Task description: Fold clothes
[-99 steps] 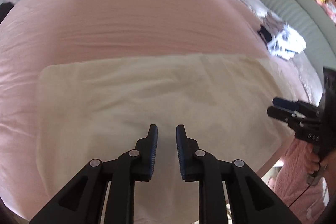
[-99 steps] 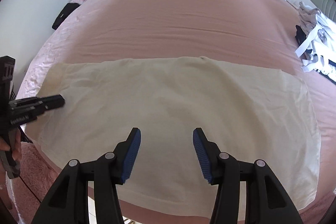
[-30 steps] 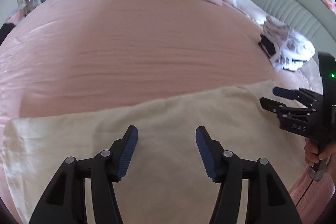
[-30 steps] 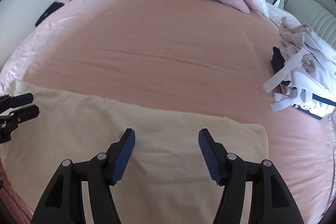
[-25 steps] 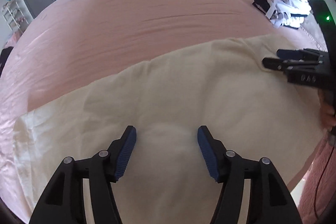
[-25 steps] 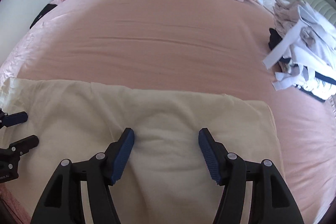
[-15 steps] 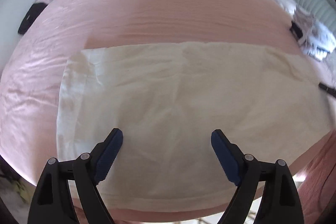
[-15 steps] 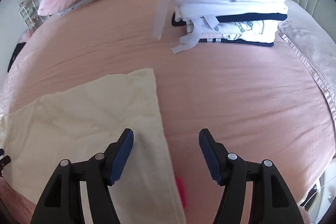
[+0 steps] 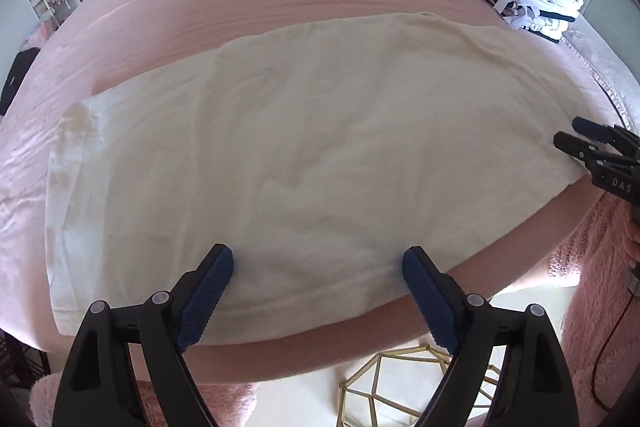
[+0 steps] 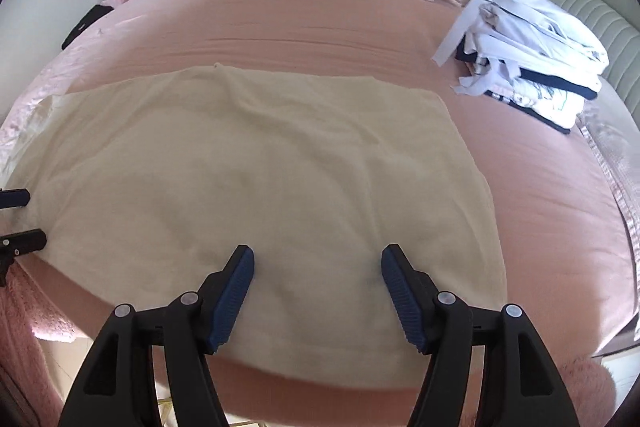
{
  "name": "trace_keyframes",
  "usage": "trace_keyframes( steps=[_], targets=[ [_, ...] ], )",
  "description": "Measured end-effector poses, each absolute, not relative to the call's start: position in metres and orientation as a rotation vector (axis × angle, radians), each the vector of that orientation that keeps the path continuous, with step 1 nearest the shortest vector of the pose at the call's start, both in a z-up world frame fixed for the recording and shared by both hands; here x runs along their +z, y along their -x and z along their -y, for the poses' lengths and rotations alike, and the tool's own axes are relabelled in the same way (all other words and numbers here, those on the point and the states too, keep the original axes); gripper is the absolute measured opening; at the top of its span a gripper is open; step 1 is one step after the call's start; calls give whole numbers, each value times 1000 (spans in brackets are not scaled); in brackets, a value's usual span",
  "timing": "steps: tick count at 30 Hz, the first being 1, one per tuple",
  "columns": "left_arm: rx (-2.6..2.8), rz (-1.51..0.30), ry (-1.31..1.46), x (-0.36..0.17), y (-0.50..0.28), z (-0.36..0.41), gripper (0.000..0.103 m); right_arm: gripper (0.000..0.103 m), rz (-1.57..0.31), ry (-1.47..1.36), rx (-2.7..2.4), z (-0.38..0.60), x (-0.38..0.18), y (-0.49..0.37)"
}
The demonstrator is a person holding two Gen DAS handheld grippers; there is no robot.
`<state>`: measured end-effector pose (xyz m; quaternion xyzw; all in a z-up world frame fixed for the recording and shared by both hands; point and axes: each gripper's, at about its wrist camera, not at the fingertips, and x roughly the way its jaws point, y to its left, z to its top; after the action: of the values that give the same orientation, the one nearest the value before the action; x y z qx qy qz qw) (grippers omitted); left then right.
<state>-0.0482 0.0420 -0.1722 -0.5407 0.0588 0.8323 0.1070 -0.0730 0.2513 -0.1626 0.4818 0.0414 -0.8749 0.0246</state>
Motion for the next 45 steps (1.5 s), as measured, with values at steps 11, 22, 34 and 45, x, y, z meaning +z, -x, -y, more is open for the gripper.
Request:
trace_keyframes(
  steps=[11, 22, 34, 45],
  targets=[
    [2531, -83, 1525, -173, 54, -41, 87, 66, 417, -1385, -3049, -350, -157, 63],
    [2637, 289, 1384, -176, 80, 22, 87, 68, 1136, -1496, -2642, -386, -190, 53],
    [2631, 439, 1335, -169, 70, 33, 87, 19, 326, -1261, -2953, -311, -138, 87],
    [2581, 524, 1330, -173, 71, 47, 87, 22, -620, -1200, -2512, -130, -176, 85]
  ],
)
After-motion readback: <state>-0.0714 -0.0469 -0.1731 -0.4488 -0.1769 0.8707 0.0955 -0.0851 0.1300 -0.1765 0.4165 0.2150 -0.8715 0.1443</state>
